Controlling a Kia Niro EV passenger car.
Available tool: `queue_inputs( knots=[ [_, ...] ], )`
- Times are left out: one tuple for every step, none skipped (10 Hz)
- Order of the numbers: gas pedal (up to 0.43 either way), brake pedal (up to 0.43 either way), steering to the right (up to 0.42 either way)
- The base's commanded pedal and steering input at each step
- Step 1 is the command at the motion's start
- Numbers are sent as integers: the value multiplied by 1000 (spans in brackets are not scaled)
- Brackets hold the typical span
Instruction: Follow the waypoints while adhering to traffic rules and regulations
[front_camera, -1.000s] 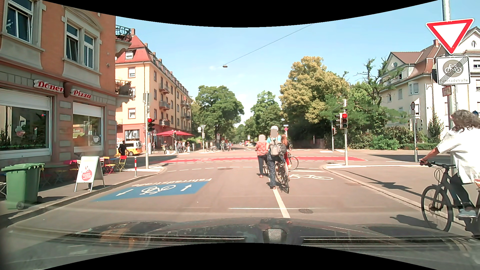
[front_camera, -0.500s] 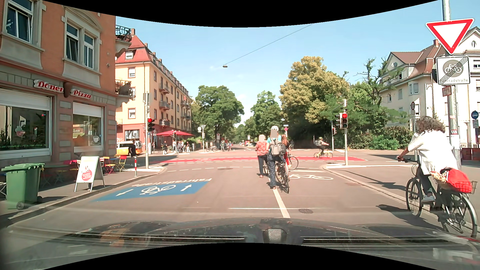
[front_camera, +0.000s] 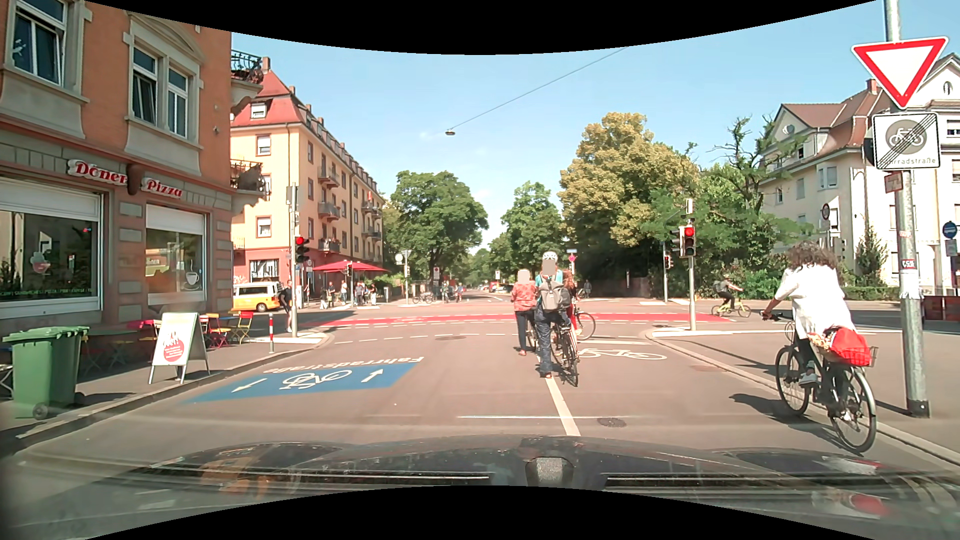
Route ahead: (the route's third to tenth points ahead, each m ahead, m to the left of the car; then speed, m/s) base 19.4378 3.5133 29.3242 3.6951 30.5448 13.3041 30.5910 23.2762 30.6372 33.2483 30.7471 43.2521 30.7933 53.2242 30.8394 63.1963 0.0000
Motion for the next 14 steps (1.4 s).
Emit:
queue_inputs(
  knots=[
    [0,287,7],
    [0,287,7],
    [0,287,7],
    [0,287,7],
    [0,287,7],
    [0,287,7],
    [0,287,7],
    [0,287,7],
    [0,287,7],
    [0,287,7],
    [0,287,7],
    [0,287,7],
    [0,287,7],
    [0,287,8]
  ],
)
